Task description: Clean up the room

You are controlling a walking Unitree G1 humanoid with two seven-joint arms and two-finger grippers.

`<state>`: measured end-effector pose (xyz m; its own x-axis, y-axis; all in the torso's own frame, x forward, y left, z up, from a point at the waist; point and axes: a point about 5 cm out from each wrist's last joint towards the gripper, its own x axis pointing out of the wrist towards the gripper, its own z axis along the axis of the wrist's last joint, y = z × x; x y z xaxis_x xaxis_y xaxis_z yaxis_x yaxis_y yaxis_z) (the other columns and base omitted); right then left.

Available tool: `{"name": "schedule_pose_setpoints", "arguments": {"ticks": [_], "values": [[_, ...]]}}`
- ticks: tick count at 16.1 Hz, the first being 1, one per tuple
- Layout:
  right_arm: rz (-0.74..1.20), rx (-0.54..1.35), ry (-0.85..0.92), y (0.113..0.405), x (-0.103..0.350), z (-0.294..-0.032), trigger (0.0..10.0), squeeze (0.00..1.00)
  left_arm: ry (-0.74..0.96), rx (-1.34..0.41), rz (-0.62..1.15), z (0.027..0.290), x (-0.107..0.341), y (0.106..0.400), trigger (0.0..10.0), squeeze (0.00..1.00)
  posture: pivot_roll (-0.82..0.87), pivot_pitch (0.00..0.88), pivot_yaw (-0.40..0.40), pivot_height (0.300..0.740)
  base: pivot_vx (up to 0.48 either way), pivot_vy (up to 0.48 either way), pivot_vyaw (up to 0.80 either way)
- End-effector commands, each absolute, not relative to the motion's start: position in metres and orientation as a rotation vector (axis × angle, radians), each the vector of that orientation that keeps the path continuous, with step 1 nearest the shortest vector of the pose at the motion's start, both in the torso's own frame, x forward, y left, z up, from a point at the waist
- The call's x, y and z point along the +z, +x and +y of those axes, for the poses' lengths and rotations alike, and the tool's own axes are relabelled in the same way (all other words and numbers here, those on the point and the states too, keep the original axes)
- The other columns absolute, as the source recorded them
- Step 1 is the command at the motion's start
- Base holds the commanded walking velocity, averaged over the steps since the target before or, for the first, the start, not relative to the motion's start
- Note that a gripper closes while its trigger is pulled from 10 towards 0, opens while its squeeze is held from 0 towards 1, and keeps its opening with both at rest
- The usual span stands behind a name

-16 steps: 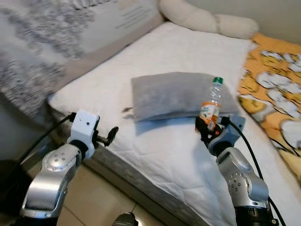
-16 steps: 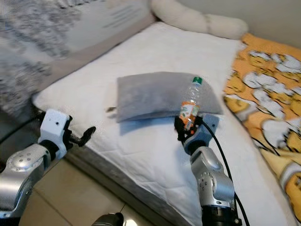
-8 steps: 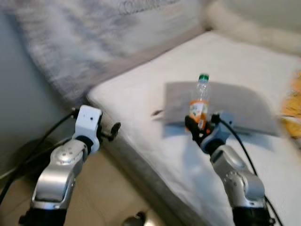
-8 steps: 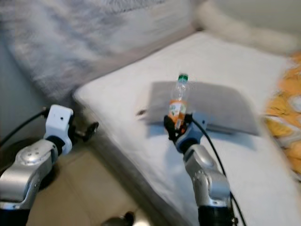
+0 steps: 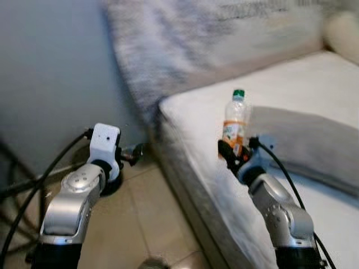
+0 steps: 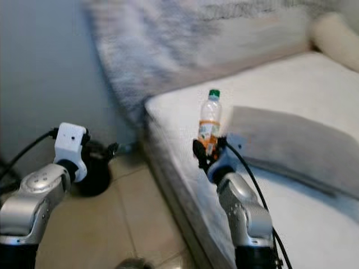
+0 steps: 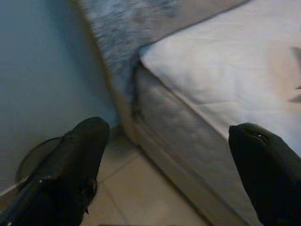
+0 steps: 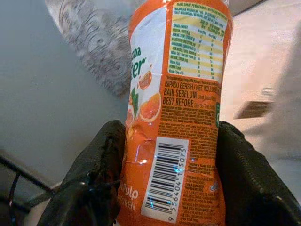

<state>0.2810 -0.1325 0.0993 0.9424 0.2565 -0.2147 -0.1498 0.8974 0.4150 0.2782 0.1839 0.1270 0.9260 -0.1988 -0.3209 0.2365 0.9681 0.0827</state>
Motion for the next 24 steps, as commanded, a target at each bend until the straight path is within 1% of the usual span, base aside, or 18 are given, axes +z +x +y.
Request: {"name": "schedule_pose_setpoints", "arguments": {"ticks": [1, 3, 4, 6, 8, 9, 10, 12, 16, 19, 22, 24], "values": [[0.264, 0.222, 0.418, 0.2816, 0.1011, -0.1302, 10.0, 0.0, 0.131, -0.211, 0.335, 0.1858, 0.1256, 0.2786, 10.0, 0.0, 0.1, 0.0, 0.014, 0.74, 0.0, 0.0, 0.74], [0.264, 0.226, 0.406, 0.282, 0.1021, -0.1313, 10.0, 0.0, 0.151, -0.247, 0.314, 0.1798, 0.1256, 0.2783, 10.0, 0.0, 0.09, 0.0, 0.015, 0.74, 0.0, 0.0, 0.73], [0.261, 0.23, 0.368, 0.2832, 0.1024, -0.1307, 10.0, 0.0, 0.208, -0.253, 0.28, 0.1774, 0.1266, 0.2786, 10.0, 0.0, 0.09, 0.0, 0.014, 0.74, 0.0, 0.0, 0.77], [0.259, 0.261, 0.35, 0.2828, 0.1034, -0.1272, 10.0, 0.0, 0.201, -0.222, 0.252, 0.1789, 0.1294, 0.2811, 10.0, 0.0, 0.09, 0.0, 0.013, 0.74, 0.0, 0.0, 0.61], [0.268, 0.257, 0.367, 0.2821, 0.1021, -0.1277, 10.0, 0.0, 0.188, -0.252, 0.227, 0.1778, 0.1334, 0.2819, 10.0, 0.0, 0.1, 0.0, 0.011, 0.74, 0.0, 0.0, 0.0], [0.281, 0.264, 0.337, 0.282, 0.1002, -0.1279, 10.0, 0.0, 0.185, -0.25, 0.22, 0.1783, 0.1344, 0.2821, 10.0, 0.0, 0.1, 0.0, 0.012, 0.74, 0.0, 0.0, 0.0], [0.282, 0.261, 0.326, 0.2822, 0.0994, -0.1283, 10.0, 0.0, 0.186, -0.251, 0.216, 0.1784, 0.1341, 0.2821, 10.0, 0.0, 0.1, 0.0, 0.014, 0.74, 0.262, 0.0, 0.0], [0.289, 0.233, 0.249, 0.2844, 0.097, -0.1311, 10.0, 0.0, 0.193, -0.255, 0.214, 0.1782, 0.1331, 0.2822, 10.0, 0.0, 0.1, 0.0, 0.015, 0.74, 0.277, 0.0, 0.0], [0.283, 0.228, 0.26, 0.2856, 0.097, -0.1311, 10.0, 0.0, 0.183, -0.247, 0.216, 0.1789, 0.1309, 0.2826, 10.0, 0.0, 0.1, 0.0, 0.016, 0.74, 0.277, 0.0, 0.0], [0.266, 0.226, 0.197, 0.2882, 0.0971, -0.1321, 10.0, 0.0, 0.178, -0.254, 0.218, 0.178, 0.1294, 0.2827, 10.0, 0.0, 0.1, 0.0, 0.015, 0.74, 0.301, 0.0, 0.0], [0.262, 0.213, 0.19, 0.2887, 0.097, -0.1324, 10.0, 0.0, 0.178, -0.26, 0.218, 0.1771, 0.1292, 0.2828, 10.0, 0.0, 0.1, 0.0, 0.018, 0.74, 0.314, 0.0, 0.79], [0.259, 0.208, 0.187, 0.2893, 0.097, -0.1323, 10.0, 0.0, 0.178, -0.262, 0.218, 0.1772, 0.1294, 0.2832, 10.0, 0.0, 0.1, 0.0, 0.019, 0.74, 0.313, 0.0, 0.25]]}}
